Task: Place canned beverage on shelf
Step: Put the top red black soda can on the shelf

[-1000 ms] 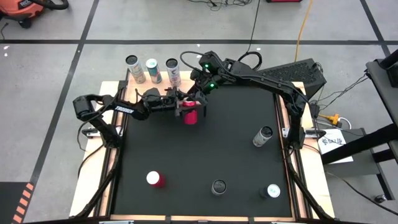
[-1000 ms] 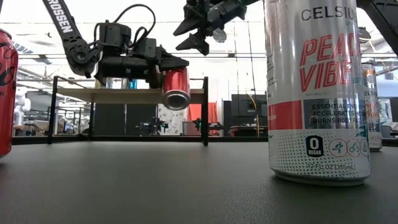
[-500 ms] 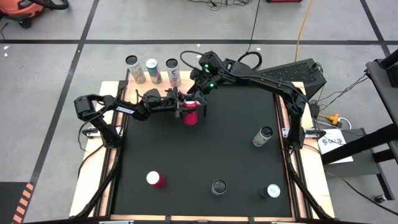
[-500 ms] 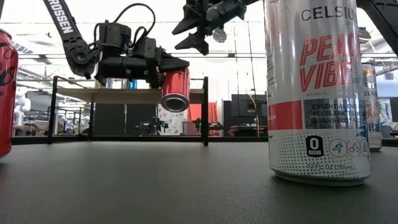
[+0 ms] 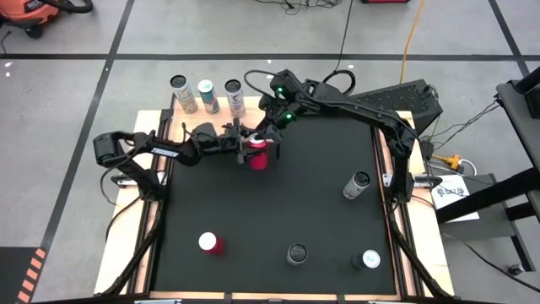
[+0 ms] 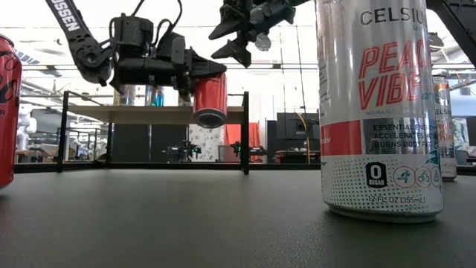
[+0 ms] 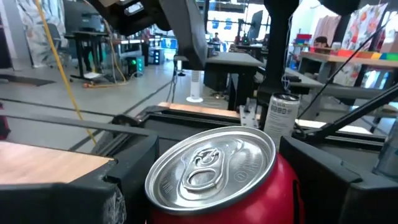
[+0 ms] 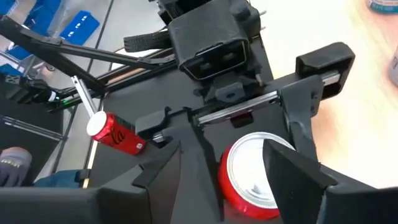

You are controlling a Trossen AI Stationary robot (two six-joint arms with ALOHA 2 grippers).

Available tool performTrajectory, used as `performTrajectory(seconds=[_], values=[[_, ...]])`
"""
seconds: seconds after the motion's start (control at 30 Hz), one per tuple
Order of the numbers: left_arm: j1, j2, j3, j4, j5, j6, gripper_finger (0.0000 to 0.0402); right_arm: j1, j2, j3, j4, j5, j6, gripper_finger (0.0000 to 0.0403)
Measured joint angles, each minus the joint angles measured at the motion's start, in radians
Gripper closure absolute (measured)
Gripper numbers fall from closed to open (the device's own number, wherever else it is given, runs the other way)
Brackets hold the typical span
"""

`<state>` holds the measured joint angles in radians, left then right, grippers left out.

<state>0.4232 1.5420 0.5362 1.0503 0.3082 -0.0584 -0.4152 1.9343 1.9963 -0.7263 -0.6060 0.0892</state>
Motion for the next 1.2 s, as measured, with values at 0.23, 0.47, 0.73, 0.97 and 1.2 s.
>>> performTrajectory(seconds=[0.23, 0.47, 0.73, 0.97, 1.2], values=[[0.0, -0.046, 0.001, -0.008, -0.003, 0.042, 0.0114, 0.0, 0.0, 0.112, -0.137, 0.002, -0.027, 0.0195], [0.0, -0.114, 0.002, -0.01, -0.003, 0.052, 0.0114, 0.0, -0.001, 0.234, -0.245, 0.006, -0.031, 0.0195], [0.001, -0.171, 0.106, -0.291, -0.067, 0.201, 0.0114, -0.002, -0.001, 0.269, -0.306, 0.006, -0.062, 0.0195], [-0.002, -0.172, 0.186, -0.348, -0.092, 0.271, 0.0114, -0.002, -0.001, 0.268, -0.343, 0.007, -0.079, 0.0195], [-0.002, -0.17, 0.203, -0.358, -0.136, 0.33, 0.0114, -0.002, -0.001, 0.268, -0.359, 0.007, -0.083, 0.0195]])
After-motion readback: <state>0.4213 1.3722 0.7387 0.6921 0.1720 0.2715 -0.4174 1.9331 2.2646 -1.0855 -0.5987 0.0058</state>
